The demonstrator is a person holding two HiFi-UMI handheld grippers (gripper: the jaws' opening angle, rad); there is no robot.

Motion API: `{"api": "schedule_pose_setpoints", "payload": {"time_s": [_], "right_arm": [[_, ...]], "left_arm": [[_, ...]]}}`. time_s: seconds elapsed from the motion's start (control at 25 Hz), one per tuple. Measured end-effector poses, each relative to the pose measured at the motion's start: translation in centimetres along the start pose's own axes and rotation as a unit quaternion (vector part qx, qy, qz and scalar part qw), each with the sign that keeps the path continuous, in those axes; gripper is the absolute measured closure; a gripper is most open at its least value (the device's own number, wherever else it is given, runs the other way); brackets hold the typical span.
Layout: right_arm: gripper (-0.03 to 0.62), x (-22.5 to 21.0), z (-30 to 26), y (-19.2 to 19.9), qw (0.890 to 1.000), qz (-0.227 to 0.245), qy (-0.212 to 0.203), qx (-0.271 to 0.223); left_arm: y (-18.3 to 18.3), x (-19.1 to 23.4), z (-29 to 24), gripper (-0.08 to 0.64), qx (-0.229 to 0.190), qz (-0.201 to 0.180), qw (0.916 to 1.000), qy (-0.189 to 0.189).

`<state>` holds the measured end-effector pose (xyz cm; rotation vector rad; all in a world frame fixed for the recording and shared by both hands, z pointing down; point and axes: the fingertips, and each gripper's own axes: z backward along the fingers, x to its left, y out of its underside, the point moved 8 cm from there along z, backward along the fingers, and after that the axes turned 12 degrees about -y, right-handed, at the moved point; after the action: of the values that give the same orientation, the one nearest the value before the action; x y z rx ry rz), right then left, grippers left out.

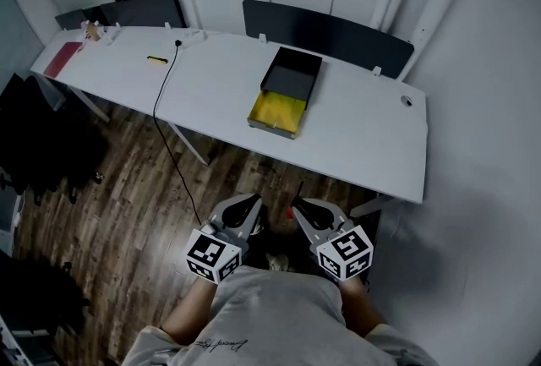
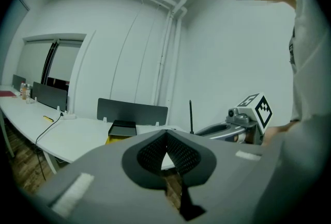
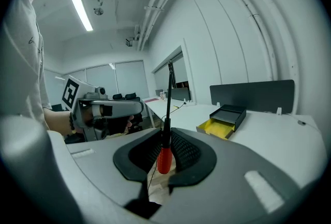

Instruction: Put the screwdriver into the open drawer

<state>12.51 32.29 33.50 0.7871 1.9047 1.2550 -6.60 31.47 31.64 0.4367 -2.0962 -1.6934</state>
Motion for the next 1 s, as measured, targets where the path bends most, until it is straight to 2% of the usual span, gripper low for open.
{"api": "schedule_pose_setpoints", "payload": {"time_s": [0.4, 1.0], "right_arm": [[0.52, -2.0, -1.1, -0.6, 1.0, 0.003, 0.005, 0.001], [0.519, -7.1, -5.6, -2.5, 1.0, 0.005, 0.0, 0.018]], "left_arm": [[-0.7, 0.9, -2.6, 0.56, -0.005, -0.004, 0.9999, 0.011], [-1.5, 5.2, -8.4, 0.56, 0.003, 0.004, 0.9998, 0.019]]}}
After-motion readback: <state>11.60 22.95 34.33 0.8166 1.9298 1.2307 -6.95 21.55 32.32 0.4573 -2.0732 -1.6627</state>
